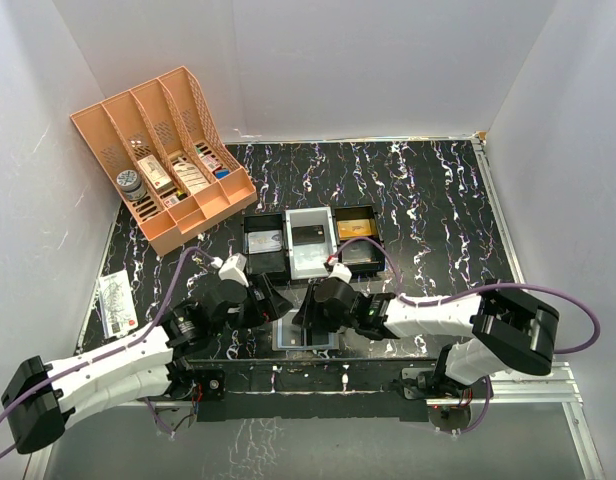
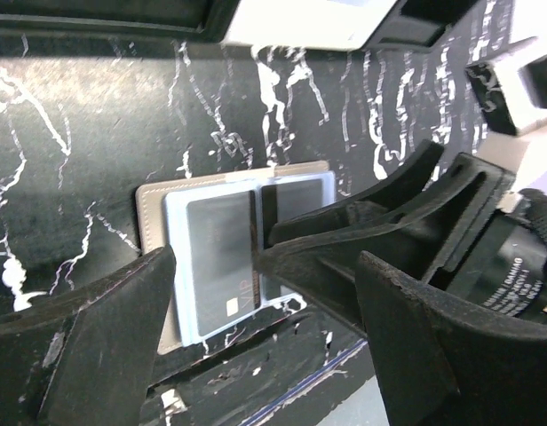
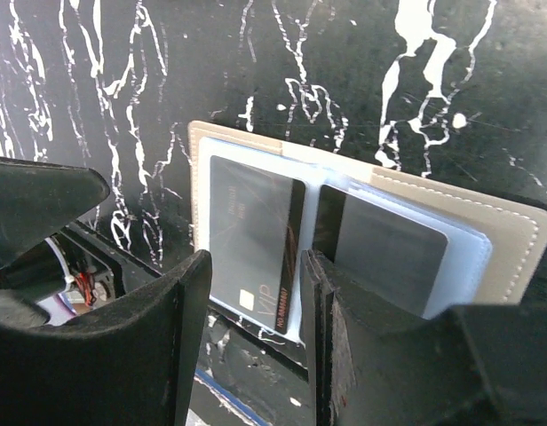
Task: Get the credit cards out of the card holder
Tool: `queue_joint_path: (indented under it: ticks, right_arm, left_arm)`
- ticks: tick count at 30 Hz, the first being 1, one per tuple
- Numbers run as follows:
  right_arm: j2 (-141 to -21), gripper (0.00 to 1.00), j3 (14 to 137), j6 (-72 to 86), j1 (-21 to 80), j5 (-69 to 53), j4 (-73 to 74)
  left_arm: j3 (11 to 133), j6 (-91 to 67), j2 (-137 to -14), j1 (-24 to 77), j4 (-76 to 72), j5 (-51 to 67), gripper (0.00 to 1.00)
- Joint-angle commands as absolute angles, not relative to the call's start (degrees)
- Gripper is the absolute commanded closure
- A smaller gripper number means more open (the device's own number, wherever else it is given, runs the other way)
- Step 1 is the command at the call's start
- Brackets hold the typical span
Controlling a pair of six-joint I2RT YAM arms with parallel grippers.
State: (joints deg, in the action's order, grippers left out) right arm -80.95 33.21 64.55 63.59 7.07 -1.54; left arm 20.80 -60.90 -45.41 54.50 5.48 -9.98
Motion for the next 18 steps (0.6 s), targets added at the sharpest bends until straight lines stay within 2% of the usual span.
queue_joint_path:
  ticks: [1, 4, 12, 18]
  right_arm:
    - [-80.86, 0.57, 37.32, 63.49, 63.37, 7.6, -1.45]
    - [-81.14, 0.56, 36.12, 63.0, 63.37, 8.4, -1.72]
    - [-80.57, 0.56, 32.29, 63.73, 63.29, 13.09, 1.99]
    - [-78.38, 0.55, 31.49, 63.66, 63.3, 16.5, 4.12]
  left_arm:
    - [22.56, -58.9, -44.16, 54.61, 3.04, -12.42, 0.19]
    - [25.48, -58.18, -46.99, 54.61, 6.86, -12.04, 0.19]
    - [27.87, -54.72, -54.56, 54.6, 1.39, -0.26, 0.17]
    - [30.28, -53.14, -58.99, 54.65, 5.51, 0.79, 0.15]
